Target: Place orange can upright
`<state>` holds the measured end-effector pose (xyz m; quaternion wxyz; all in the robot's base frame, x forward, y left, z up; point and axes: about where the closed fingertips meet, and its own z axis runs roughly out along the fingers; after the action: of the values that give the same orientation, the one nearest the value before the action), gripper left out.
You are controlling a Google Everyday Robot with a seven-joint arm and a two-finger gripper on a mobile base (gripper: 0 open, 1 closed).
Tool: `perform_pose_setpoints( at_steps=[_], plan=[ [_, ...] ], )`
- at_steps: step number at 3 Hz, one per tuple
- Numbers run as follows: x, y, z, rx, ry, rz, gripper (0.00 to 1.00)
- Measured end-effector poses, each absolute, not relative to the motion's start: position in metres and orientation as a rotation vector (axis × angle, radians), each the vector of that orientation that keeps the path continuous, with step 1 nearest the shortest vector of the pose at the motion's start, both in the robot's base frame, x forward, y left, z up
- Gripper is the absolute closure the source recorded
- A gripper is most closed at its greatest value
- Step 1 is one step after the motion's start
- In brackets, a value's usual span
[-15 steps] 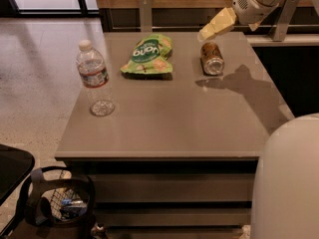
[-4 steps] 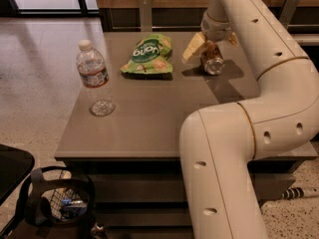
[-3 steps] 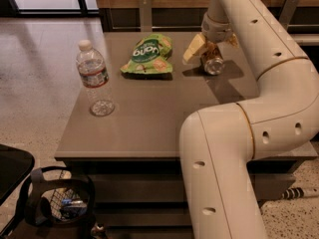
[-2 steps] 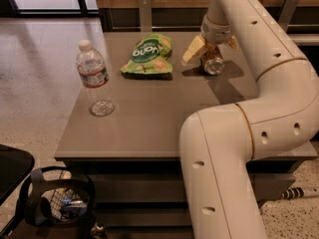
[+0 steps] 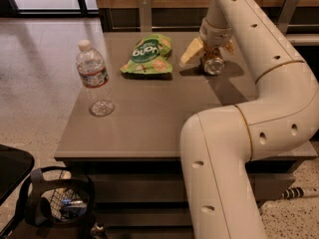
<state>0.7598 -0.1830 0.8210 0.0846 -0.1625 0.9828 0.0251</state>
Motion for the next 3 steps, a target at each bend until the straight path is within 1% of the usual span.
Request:
perform_pose_setpoints(
  at_steps=[1, 2, 3],
  plan=[
    [0.769, -0.181, 0.819, -0.480, 2.904, 0.077, 0.13],
    [0.778, -0.178, 0.816, -0.475, 2.878, 0.078, 0.39],
    [0.782, -0.177, 0.814, -0.473, 2.867, 0.079, 0.61]
  ],
)
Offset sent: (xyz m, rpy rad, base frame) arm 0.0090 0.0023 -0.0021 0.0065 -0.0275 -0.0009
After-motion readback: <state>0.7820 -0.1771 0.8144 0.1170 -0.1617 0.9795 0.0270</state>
